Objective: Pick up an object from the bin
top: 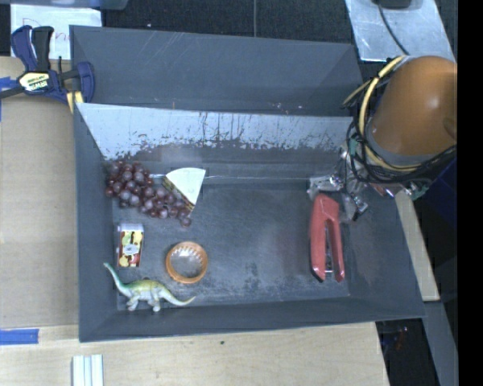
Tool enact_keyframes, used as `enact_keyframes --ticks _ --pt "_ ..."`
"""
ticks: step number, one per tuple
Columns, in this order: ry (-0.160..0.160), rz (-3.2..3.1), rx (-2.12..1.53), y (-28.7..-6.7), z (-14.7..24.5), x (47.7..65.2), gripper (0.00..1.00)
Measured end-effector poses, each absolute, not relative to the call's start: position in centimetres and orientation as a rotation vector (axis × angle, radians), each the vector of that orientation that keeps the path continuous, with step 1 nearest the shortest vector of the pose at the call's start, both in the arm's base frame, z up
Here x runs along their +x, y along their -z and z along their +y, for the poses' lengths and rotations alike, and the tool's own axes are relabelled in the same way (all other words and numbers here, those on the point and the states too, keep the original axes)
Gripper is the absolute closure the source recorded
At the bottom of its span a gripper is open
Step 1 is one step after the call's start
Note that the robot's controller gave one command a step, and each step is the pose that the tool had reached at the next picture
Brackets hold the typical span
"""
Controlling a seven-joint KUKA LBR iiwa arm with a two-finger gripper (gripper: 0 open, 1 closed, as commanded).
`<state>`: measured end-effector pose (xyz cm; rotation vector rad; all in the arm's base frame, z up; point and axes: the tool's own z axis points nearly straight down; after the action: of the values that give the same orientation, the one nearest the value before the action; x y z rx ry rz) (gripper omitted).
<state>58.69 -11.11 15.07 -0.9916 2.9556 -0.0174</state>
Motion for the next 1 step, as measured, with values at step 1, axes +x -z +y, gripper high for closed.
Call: enact_keyframes --ticks 1 --pt "0.021 2.953 -0.987 -17.26 -11.14 58.79 1.00"
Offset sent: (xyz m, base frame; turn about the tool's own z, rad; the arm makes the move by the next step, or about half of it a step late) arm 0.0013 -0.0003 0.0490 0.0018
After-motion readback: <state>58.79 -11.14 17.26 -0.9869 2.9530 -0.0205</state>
